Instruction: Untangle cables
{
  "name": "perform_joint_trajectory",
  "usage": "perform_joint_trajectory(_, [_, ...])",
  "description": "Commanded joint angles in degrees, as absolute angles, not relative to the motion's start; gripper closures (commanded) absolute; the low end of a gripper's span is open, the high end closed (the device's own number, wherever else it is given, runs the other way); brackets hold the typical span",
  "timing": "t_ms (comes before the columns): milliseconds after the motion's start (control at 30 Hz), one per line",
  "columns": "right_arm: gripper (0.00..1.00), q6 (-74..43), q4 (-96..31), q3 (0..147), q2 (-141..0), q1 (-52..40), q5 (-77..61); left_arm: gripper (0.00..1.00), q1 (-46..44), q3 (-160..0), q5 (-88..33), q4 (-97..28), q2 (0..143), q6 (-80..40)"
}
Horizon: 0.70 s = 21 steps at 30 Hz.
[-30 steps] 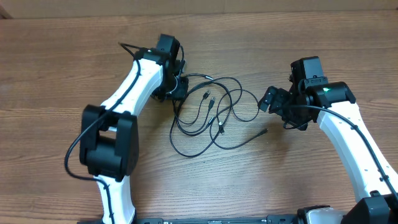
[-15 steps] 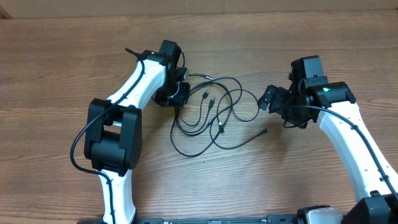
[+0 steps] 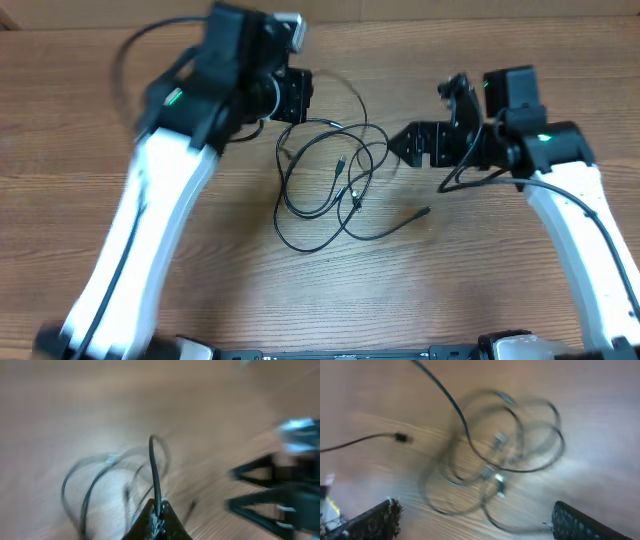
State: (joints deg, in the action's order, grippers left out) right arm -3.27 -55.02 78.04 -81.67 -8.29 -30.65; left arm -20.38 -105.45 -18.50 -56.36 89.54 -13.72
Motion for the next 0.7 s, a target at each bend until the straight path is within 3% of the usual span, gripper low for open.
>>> perform_joint_trajectory(0, [0.05, 0.38, -54.85, 82.3, -77.58, -8.29, -38.61, 0.96, -20.71, -106.02, -19.57, -54.76, 82.37, -18.85])
perform_joint_trajectory(333, [0.06, 7.79, -50.65, 83.13, -76.4, -16.27, -46.39, 0.96, -20.58, -106.02, -19.11, -53.58, 71.75, -20.97])
perform_joint_trajectory(667, [0.09, 9.5, -46.3, 83.09, -81.82, -28.05, -30.92, 0.96, -17.21, -108.6, -20.75, -56.82, 68.03, -20.99])
